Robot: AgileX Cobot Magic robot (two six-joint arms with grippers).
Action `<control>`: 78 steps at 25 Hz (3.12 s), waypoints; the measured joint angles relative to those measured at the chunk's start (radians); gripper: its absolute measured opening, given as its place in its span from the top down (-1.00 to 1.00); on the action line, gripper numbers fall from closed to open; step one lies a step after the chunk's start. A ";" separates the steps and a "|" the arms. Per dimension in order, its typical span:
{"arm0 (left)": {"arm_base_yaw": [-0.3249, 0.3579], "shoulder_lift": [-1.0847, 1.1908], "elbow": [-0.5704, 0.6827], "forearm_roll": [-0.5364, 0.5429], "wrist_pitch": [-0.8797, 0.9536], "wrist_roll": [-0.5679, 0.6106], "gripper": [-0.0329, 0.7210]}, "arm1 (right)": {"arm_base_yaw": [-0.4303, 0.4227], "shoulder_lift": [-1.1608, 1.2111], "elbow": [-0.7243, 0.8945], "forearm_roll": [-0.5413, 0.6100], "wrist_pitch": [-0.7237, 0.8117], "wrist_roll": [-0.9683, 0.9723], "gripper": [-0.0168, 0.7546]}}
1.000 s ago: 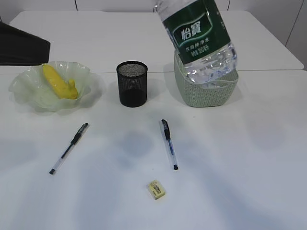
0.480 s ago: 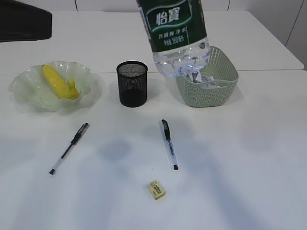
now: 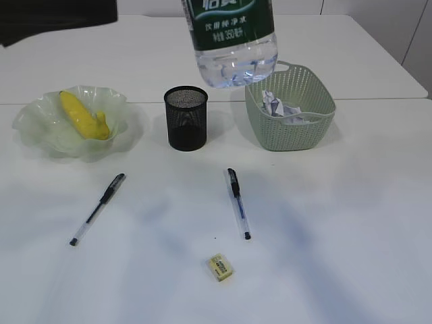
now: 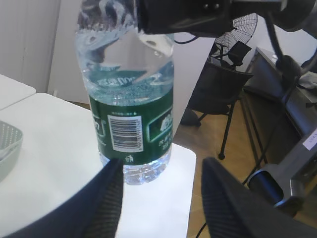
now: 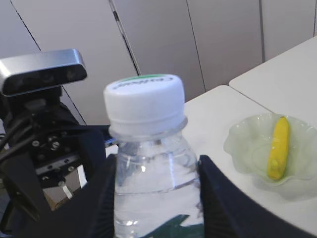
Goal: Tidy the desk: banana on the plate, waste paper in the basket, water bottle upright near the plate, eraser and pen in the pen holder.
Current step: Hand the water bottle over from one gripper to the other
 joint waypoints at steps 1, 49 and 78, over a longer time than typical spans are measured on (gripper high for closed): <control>-0.025 0.012 0.000 -0.010 -0.025 0.012 -0.05 | 0.000 0.000 0.000 0.010 0.000 -0.012 0.18; -0.135 0.200 -0.045 -0.215 -0.077 0.222 -0.91 | 0.000 0.017 0.002 0.087 -0.025 -0.080 0.18; -0.209 0.354 -0.199 -0.215 -0.075 0.239 -0.42 | 0.000 0.029 0.002 0.089 -0.017 -0.104 0.19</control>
